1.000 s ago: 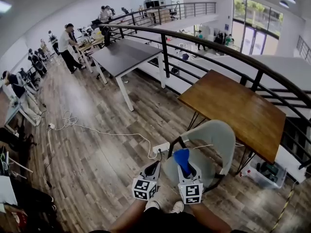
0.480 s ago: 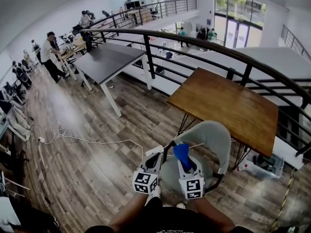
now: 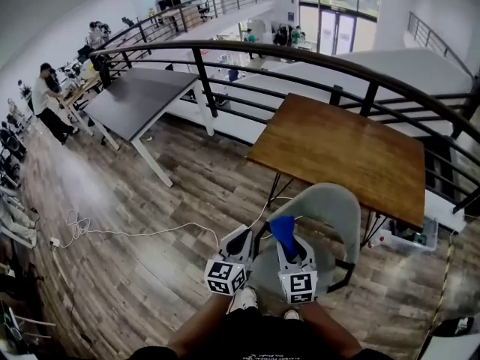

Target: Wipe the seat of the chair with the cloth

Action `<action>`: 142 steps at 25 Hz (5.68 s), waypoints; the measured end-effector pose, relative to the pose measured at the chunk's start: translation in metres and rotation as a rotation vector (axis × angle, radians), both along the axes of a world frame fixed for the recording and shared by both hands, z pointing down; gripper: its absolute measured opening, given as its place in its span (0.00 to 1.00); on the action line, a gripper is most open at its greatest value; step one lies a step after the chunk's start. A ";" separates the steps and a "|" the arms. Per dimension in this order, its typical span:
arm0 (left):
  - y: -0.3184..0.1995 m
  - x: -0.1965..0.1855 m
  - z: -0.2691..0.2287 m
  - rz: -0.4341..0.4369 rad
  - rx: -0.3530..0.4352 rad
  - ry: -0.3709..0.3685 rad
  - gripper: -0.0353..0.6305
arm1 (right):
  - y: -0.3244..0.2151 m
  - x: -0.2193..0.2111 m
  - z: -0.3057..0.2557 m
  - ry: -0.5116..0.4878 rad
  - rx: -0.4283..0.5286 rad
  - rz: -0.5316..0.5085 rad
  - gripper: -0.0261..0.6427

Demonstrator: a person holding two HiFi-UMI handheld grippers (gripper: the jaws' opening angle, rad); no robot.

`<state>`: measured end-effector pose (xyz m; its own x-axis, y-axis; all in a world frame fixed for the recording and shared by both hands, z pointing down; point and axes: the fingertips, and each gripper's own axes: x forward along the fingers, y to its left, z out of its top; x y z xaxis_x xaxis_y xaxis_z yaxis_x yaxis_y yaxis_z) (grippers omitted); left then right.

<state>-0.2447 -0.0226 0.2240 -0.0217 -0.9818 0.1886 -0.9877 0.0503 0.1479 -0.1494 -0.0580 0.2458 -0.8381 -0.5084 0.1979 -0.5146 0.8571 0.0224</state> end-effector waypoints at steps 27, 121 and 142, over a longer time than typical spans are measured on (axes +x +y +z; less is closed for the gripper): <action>-0.086 0.024 0.165 0.312 -0.242 0.063 0.06 | -0.071 0.002 0.149 0.128 -0.226 0.273 0.24; -0.104 0.106 0.491 0.395 -0.540 0.103 0.06 | -0.160 0.148 0.515 0.323 -0.640 0.733 0.23; -0.115 0.126 0.486 0.442 -0.513 0.084 0.06 | -0.156 0.246 0.514 0.299 -0.646 0.955 0.23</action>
